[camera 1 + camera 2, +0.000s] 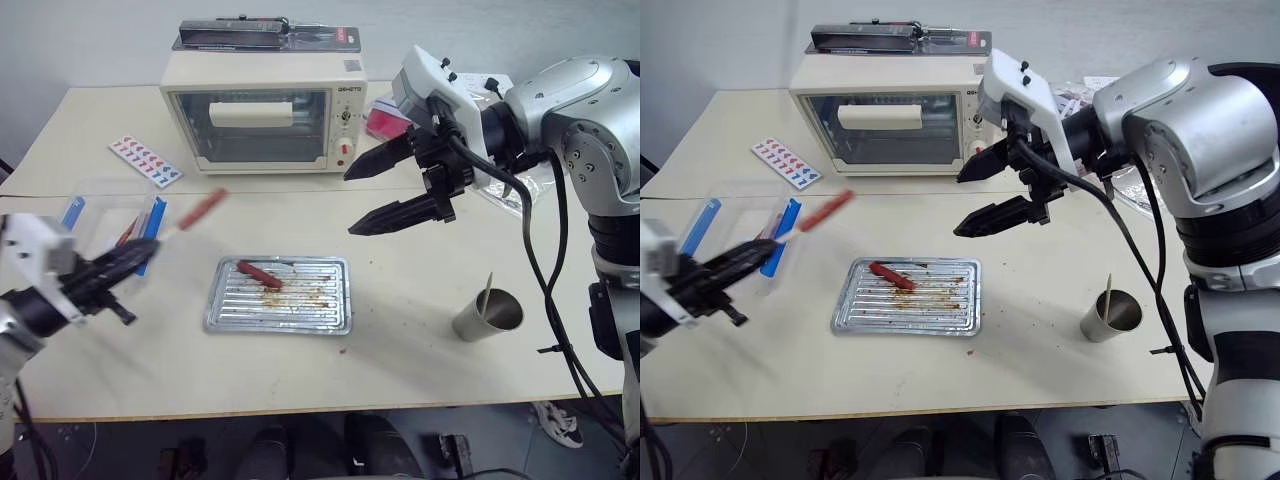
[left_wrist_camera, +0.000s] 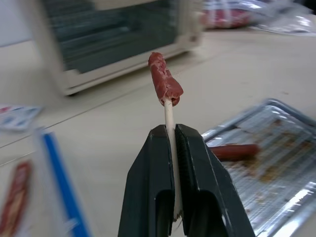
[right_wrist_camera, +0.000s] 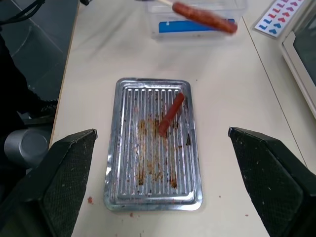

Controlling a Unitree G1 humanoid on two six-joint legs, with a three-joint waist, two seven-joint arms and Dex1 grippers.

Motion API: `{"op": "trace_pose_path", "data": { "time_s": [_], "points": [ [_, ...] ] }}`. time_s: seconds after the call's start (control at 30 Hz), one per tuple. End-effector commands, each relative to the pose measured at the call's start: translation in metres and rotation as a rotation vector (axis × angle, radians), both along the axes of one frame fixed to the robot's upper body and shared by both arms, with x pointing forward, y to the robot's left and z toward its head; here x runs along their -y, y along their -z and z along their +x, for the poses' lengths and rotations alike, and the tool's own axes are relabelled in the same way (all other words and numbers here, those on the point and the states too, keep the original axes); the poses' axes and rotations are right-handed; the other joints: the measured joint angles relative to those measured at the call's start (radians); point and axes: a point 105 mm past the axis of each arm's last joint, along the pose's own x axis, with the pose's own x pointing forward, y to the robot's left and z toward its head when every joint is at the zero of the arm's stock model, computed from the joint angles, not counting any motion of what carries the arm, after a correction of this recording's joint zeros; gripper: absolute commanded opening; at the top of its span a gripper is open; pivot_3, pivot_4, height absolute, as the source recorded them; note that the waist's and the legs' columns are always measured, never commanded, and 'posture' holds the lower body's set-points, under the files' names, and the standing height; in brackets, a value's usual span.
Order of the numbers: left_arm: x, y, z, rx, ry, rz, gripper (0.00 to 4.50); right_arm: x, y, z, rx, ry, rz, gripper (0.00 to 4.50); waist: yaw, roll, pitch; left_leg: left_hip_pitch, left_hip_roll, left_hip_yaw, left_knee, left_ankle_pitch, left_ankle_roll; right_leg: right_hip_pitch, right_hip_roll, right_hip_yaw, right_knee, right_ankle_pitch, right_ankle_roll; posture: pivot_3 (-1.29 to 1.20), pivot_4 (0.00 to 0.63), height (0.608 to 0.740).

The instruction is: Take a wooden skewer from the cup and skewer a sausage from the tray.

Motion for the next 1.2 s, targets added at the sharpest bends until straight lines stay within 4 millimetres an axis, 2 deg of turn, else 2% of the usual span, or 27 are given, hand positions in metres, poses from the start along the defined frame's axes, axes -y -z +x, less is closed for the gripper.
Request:
{"op": "trace_pose_path", "data": {
  "time_s": [0.03,0.1,0.23,0.4,0.53,0.57,0.6,0.77,1.03,1.2],
  "points": [
    [-0.044,-0.004,0.000,0.048,-0.183,-0.010,0.00,-0.003,-0.011,-0.004,0.043,-0.024,0.032,4.46,0.001,0.000,0.000,0.000,0.000,0.000,0.000,0.000,0.000,0.000,0.000,0.000,-0.001,0.000,0.000,0.00,0.150,0.740],
    [-0.062,0.003,0.001,0.036,-0.236,-0.021,0.00,-0.004,-0.012,-0.006,0.039,-0.030,0.038,4.46,0.000,0.000,0.000,0.000,-0.001,0.000,0.000,0.000,0.000,0.000,0.000,0.000,-0.001,0.000,0.000,0.00,0.150,0.740],
    [-0.079,0.014,0.009,0.001,-0.290,0.002,0.00,-0.006,-0.014,-0.008,0.032,-0.034,0.050,4.46,-0.001,0.000,0.000,0.000,0.000,0.000,-0.001,0.000,0.000,0.000,0.000,-0.001,-0.001,0.000,0.000,0.00,0.150,0.740],
    [-0.081,0.023,0.027,-0.028,-0.290,0.033,0.00,-0.006,-0.012,-0.009,0.033,-0.026,0.056,4.46,-0.001,-0.001,-0.001,0.000,-0.001,-0.001,-0.001,0.000,0.000,0.000,-0.001,-0.001,0.000,0.000,0.000,0.00,0.150,0.740],
    [-0.082,0.017,0.044,-0.026,-0.290,0.030,0.00,-0.005,-0.011,-0.010,0.024,-0.017,0.061,4.46,-0.002,-0.002,-0.001,0.000,-0.001,-0.001,-0.001,0.000,0.000,0.000,-0.001,-0.001,0.002,0.000,0.000,0.00,0.150,0.740],
    [-0.083,0.015,0.045,-0.024,-0.288,0.031,0.58,-0.005,-0.011,-0.010,0.024,-0.015,0.062,4.50,-0.002,-0.002,-0.001,0.000,-0.001,-0.001,-0.001,0.000,0.000,0.000,-0.001,-0.001,0.002,0.000,0.000,0.00,0.150,0.740],
    [-0.082,0.014,0.045,-0.020,-0.283,0.034,0.72,-0.004,-0.010,-0.010,0.024,-0.015,0.061,4.50,-0.004,-0.002,-0.001,0.000,-0.001,-0.001,-0.001,0.000,0.000,0.000,-0.001,-0.001,0.002,0.000,0.000,0.00,0.150,0.740],
    [-0.091,0.002,0.022,0.001,-0.292,0.026,1.88,-0.002,-0.008,-0.010,0.023,-0.005,0.059,4.50,-0.015,-0.002,-0.001,0.000,-0.001,0.000,-0.003,-0.001,0.000,-0.003,-0.001,-0.001,0.002,0.000,0.000,0.00,0.150,0.740],
    [-0.104,-0.026,-0.053,0.001,-0.269,-0.059,1.88,0.003,-0.013,-0.002,0.046,0.026,0.082,4.50,-0.018,-0.003,-0.001,0.000,-0.001,0.001,-0.004,-0.001,0.000,-0.004,-0.001,-0.001,0.001,0.000,0.000,0.00,0.150,0.740],
    [-0.111,-0.032,-0.076,-0.009,-0.310,-0.076,1.88,0.003,-0.015,0.001,0.049,0.031,0.099,4.50,-0.006,-0.002,-0.001,0.001,-0.001,0.001,-0.005,-0.001,0.001,-0.003,-0.002,-0.001,-0.003,0.000,0.000,0.00,0.150,0.740]
  ]
}}
